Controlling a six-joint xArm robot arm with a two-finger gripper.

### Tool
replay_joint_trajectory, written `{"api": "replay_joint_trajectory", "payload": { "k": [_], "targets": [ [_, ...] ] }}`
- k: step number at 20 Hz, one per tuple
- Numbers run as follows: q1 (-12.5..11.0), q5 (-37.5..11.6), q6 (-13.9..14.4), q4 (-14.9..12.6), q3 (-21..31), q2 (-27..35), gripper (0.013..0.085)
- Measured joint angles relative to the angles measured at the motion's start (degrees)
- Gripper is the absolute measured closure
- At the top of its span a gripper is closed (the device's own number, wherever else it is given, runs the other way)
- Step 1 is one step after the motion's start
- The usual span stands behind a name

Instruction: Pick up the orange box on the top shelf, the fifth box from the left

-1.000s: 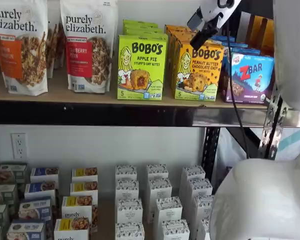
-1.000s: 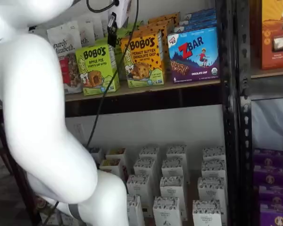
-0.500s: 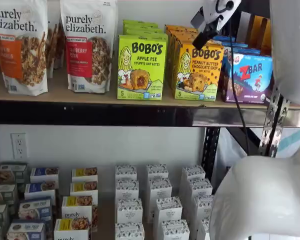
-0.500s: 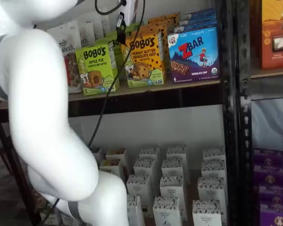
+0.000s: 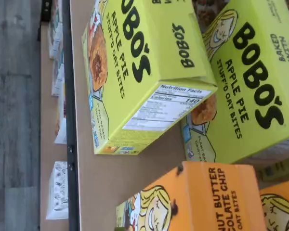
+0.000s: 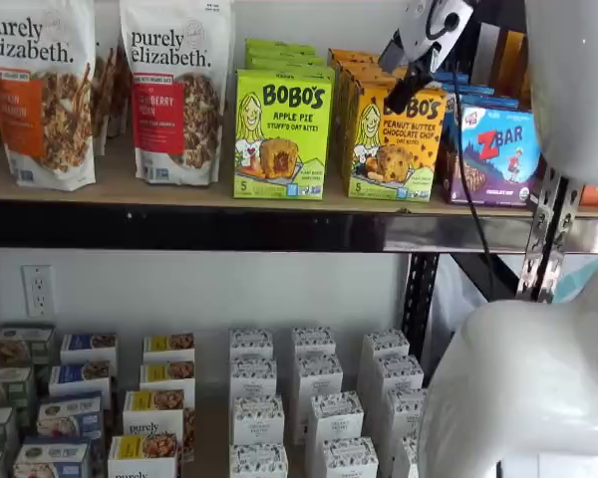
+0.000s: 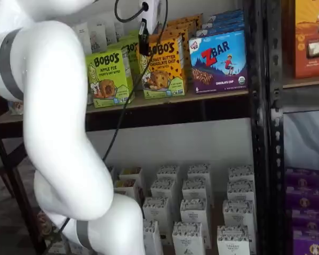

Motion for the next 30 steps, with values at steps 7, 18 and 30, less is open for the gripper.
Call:
{"api": "replay_joint_trajectory", "payload": {
  "k": [7,18,30],
  "targets": [
    [0.99,2.98,0.81,-2.61,-4.58,4.2,0.013],
    [3.46,10.28,2.68,-11.11,-12.93,10.57,0.013],
    [4.87,15.22,3.62,-15.72,-16.97,13.47,0.013]
  ]
}}
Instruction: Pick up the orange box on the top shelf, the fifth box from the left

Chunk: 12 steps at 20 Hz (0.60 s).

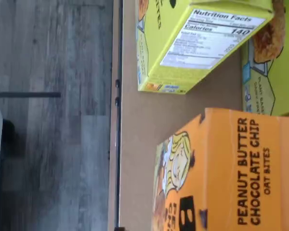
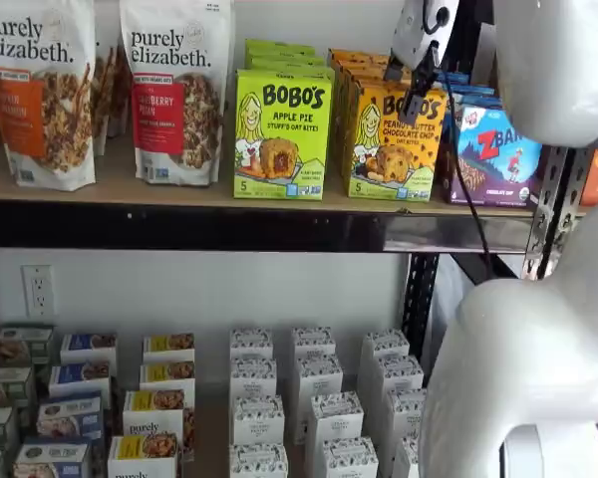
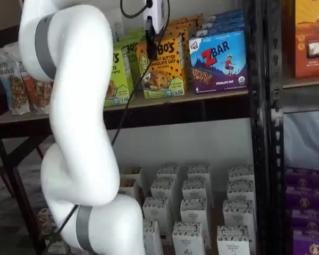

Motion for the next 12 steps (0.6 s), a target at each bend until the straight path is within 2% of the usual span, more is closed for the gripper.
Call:
{"api": "replay_joint_trajectory", "payload": {
  "k": [8,12],
  "targets": [
    [2.58,-0.95,1.57,-5.11,0.6,0.22,0.013],
    [3.36,-1.05,2.13,-6.46,0.9,0.36,0.013]
  ]
}}
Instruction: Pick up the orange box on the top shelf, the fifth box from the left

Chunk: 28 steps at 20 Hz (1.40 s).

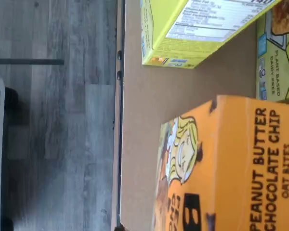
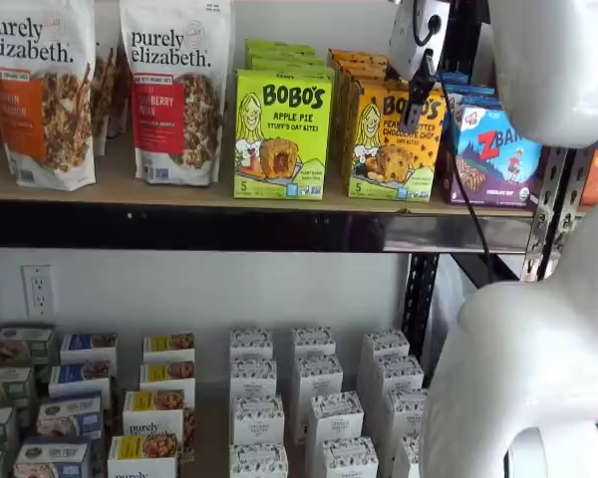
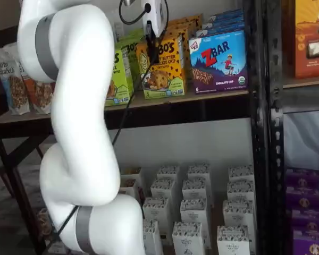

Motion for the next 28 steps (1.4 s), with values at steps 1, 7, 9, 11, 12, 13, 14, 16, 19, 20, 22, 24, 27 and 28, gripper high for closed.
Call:
{"api": "replay_joint_trajectory", "payload": {
  "k": [1,7,9,11,12,13,14,16,19,20,22,24,27,28],
  "targets": [
    [0.13,0.02,0.11,-0.19,0.02,0.05,0.013],
    [0.98,1.2,0.82,-1.24,-0.72,0.79,0.013],
    [1.2,1.48,1.02,-1.5,-0.89,0.97,0.013],
    [1.32,1.29,1.13,-1.52,-0.72,0.92,0.013],
    [1.36,1.19,1.17,-1.52,-0.63,0.88,0.013],
    [1.43,1.07,1.23,-1.56,-0.52,0.84,0.013],
    [1.5,0.95,1.28,-1.62,-0.4,0.79,0.013],
    [1.6,0.75,1.38,-1.64,-0.21,0.72,0.017],
    [1.68,0.38,1.45,-1.55,0.09,0.58,0.025],
    [1.69,0.29,1.47,-1.53,0.16,0.55,0.025],
    [1.73,0.17,1.51,-1.51,0.26,0.51,0.029],
    [1.74,0.11,1.51,-1.46,0.33,0.48,0.033],
    [1.74,0.04,1.51,-1.42,0.41,0.44,0.037],
    [1.71,0.09,1.5,-1.37,0.38,0.47,0.037]
  ]
}}
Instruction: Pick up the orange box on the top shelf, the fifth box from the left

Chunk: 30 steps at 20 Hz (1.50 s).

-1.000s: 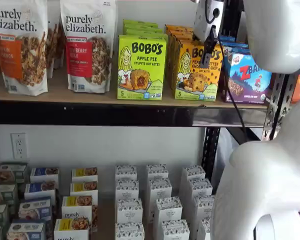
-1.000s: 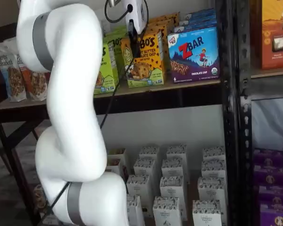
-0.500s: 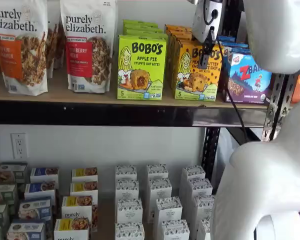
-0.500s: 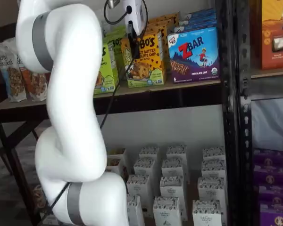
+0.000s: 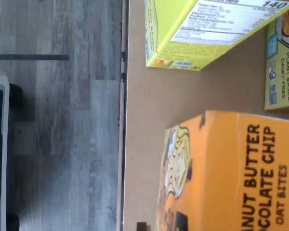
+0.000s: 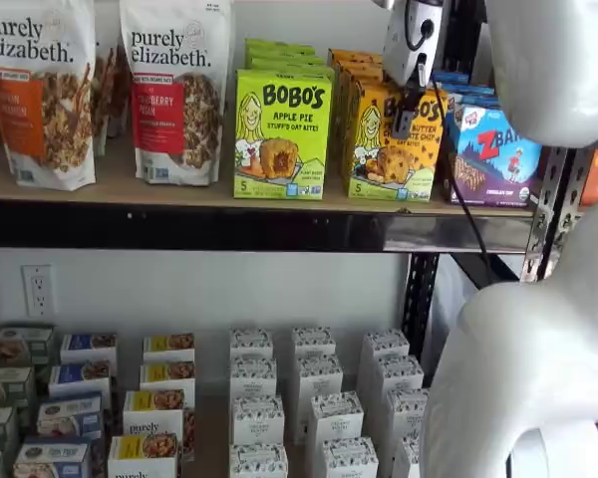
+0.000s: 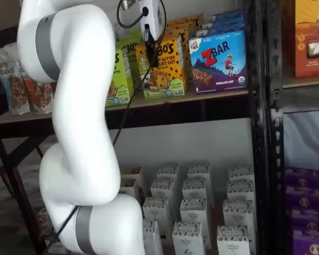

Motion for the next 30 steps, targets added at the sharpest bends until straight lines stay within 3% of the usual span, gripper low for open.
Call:
{"api": "replay_joint_trajectory", "payload": {
  "k": [16,22,30],
  "targets": [
    [-0.36,-0.4,-0.35,0.15,0.16,-0.02,0.037],
    [-0.25,-0.56,-0.24,0.22,0.31,-0.17,0.053],
    [-0.12,-0.2,-0.11,0.05,0.19,-0.19,0.053]
  ]
}}
